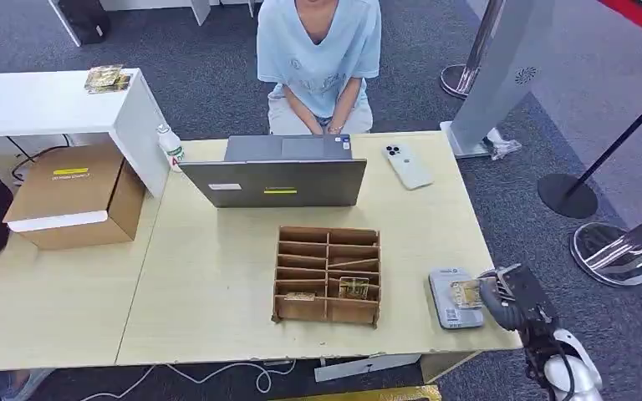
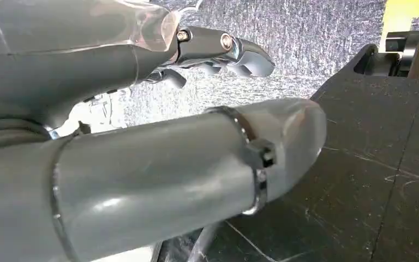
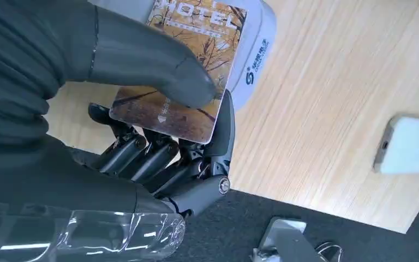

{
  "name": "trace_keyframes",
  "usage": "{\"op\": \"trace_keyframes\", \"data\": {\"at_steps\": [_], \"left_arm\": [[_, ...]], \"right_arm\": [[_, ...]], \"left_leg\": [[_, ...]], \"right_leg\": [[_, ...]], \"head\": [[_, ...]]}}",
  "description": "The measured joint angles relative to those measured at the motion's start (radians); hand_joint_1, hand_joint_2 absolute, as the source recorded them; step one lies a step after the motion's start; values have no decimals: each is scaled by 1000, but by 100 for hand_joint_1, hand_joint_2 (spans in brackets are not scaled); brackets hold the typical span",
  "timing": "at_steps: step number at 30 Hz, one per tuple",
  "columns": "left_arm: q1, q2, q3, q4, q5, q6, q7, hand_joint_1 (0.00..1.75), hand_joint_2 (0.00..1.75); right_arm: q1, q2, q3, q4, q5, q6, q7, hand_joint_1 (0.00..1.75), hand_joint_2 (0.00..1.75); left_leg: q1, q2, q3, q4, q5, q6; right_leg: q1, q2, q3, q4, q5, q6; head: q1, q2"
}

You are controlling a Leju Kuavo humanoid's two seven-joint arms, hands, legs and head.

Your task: Pass the card to the sensor for recognition and then transmit it.

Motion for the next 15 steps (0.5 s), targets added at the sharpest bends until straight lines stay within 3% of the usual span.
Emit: {"op": "trace_keyframes", "data": {"at_steps": [15], "left_arm": [[-1, -1, 0, 0, 0, -8, -3, 0, 0]], "right_arm": [[-6, 16, -1, -2, 74, 23, 17, 175, 175]], "left_leg": [[0, 0, 0, 0, 0, 0]], "right_leg": [[0, 0, 0, 0, 0, 0]], "head": [[0, 0]]}}
